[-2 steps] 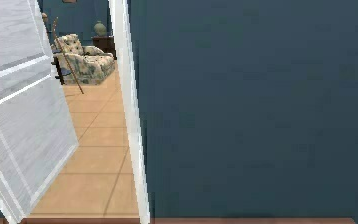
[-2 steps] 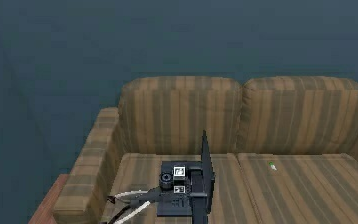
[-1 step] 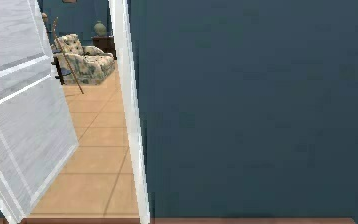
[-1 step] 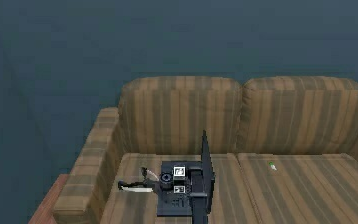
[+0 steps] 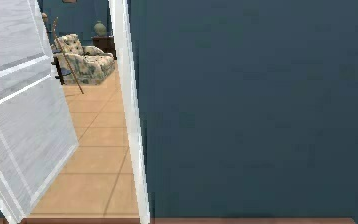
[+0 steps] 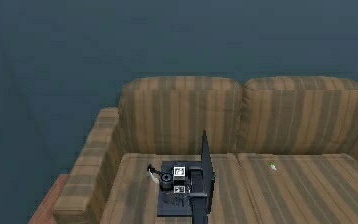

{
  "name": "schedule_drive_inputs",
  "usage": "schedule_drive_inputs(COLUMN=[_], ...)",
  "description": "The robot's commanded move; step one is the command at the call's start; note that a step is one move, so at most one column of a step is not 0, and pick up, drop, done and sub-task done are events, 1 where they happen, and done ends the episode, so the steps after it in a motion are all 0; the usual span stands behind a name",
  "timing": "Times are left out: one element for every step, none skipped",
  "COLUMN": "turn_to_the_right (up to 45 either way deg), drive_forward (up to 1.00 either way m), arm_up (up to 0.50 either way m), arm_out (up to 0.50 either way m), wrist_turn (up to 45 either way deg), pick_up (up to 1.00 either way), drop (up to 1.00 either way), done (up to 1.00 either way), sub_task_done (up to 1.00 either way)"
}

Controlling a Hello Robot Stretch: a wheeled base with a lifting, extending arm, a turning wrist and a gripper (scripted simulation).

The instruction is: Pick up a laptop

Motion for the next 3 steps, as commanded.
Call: schedule_drive_inputs(turn_to_the_right=[0.0,0.0,0.0], drive_forward=[0.0,0.0,0.0], arm_up=[-0.3,0.0,0.1], arm_out=[0.0,0.0,0.0], wrist_turn=[0.0,0.0,0.0], pick_up=[0.0,1.0,0.0], drop=[0.0,0.0,0.0], done=[0.0,0.0,0.0], sub_task_done=[0.0,0.0,0.0])
